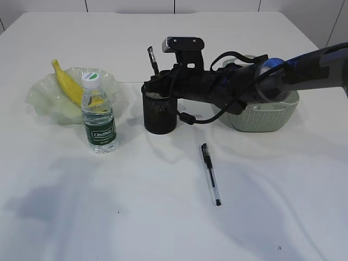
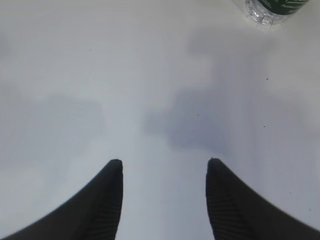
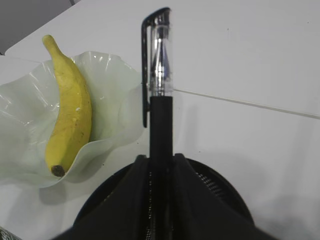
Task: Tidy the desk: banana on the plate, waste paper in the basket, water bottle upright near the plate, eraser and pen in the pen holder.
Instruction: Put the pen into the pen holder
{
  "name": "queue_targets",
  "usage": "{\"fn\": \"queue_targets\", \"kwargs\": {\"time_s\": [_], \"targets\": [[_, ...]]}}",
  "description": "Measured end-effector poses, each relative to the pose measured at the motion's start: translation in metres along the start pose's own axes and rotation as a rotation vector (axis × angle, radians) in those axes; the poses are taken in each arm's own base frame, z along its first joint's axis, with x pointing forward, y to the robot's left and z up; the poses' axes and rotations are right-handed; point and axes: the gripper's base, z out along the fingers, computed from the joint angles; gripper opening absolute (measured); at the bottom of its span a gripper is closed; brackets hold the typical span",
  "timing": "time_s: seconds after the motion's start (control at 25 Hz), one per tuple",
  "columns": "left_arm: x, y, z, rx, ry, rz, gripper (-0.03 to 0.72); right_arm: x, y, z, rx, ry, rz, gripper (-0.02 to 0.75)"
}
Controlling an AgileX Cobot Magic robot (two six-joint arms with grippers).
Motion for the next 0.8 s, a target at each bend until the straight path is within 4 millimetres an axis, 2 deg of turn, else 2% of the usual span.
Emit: {"fn": "queue_targets", "kwargs": {"time_s": [0.24, 0.48, 0.8], "targets": [[0.0, 0.0, 0.0, 0.0, 0.0, 0.0, 0.37, 0.0, 0.0, 0.0, 0.0, 0.0, 0.0, 0.122], [0.0, 0.0, 0.0, 0.0, 0.0, 0.0, 0.37, 0.0, 0.0, 0.0, 0.0, 0.0, -0.002, 0.21], [0.0001, 0.0, 0.0, 0.0, 0.001, 0.0, 0.37, 0.0, 0.0, 0.0, 0.0, 0.0, 0.0, 0.223]]}}
